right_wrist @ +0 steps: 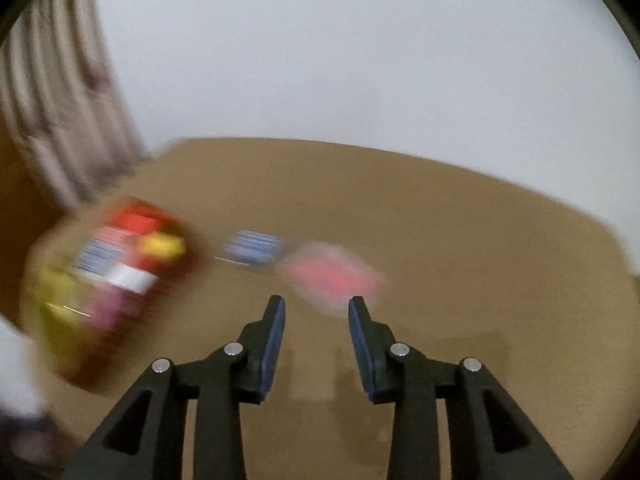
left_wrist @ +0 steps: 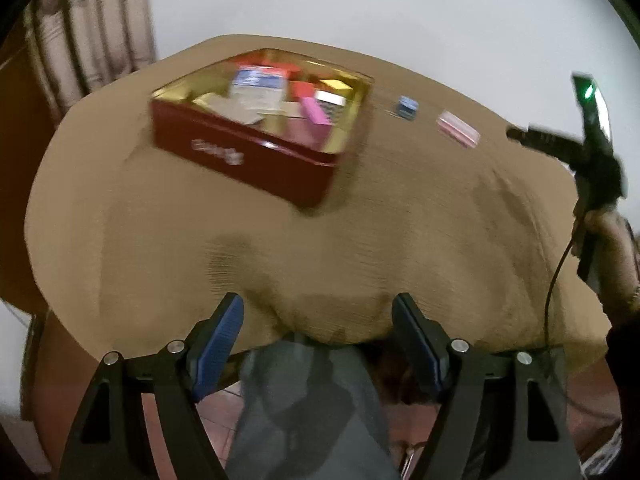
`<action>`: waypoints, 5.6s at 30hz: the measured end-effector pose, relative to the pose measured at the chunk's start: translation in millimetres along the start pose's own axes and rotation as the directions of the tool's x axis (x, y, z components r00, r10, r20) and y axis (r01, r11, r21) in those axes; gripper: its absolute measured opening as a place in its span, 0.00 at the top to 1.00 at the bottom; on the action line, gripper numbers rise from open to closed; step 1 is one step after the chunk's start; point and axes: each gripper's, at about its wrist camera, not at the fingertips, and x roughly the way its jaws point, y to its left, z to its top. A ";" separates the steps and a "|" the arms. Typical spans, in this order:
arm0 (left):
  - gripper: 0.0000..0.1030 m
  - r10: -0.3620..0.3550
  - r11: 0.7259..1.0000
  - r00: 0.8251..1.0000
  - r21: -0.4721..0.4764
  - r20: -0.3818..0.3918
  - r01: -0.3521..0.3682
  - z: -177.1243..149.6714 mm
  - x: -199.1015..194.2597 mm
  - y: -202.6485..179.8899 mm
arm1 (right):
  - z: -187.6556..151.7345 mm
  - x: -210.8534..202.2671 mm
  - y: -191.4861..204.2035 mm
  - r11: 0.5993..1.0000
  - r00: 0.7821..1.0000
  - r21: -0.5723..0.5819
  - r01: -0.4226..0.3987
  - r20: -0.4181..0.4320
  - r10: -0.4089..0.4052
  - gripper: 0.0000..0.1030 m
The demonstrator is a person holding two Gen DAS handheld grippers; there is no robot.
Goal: Organize rigid objects
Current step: 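Reach to the blue patterned keychain case and grasp it with the left gripper, then carry the keychain case into the tin and open the left gripper, then reach to the clear pink case and grasp it with the right gripper, then carry the clear case into the tin and release it from the right gripper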
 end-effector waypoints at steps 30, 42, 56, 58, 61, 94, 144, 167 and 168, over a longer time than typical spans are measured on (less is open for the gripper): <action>0.34 -0.029 0.939 0.997 0.341 -0.073 0.052 242.0 173.8 -144.1 | -68.0 6.9 -116.3 0.988 0.995 0.121 -0.091 0.048 0.085 0.50; 0.49 0.027 0.905 0.992 0.425 -0.126 0.029 246.2 206.8 -135.5 | -69.9 0.9 -126.0 0.985 0.992 0.123 -0.118 0.048 0.113 0.50; 0.74 0.039 0.891 0.992 0.454 -0.122 0.021 250.1 225.0 -128.5 | -67.4 0.2 -126.5 0.984 0.992 0.130 -0.125 0.036 0.121 0.50; 0.74 0.039 0.886 0.996 0.464 -0.086 0.005 241.2 209.3 -136.0 | -67.8 -0.1 -127.1 0.982 0.991 0.134 -0.129 0.036 0.126 0.50; 0.74 0.042 0.893 0.998 0.449 -0.041 -0.019 230.7 176.2 -138.0 | -68.2 0.1 -127.4 0.982 0.992 0.137 -0.127 0.029 0.124 0.50; 0.64 0.050 0.965 0.968 0.263 -0.245 0.016 148.5 83.7 49.4 | -63.2 13.6 -96.4 0.999 0.999 0.032 -0.012 -0.045 0.013 0.47; 0.33 0.031 0.994 0.999 -0.104 -0.019 -0.032 33.0 7.6 53.8 | 78.5 78.0 38.0 0.835 0.881 -0.348 -0.426 -0.369 0.296 0.46; 0.28 0.066 0.995 0.995 -0.074 0.073 -0.060 14.9 -20.6 85.8 | 46.6 4.7 349.0 0.506 0.715 -0.506 -0.699 -0.489 0.499 0.46; 0.28 0.057 0.996 0.995 -0.075 0.078 -0.051 15.1 -20.7 86.4 | 45.2 8.0 355.4 0.507 0.712 -0.500 -0.702 -0.495 0.497 0.46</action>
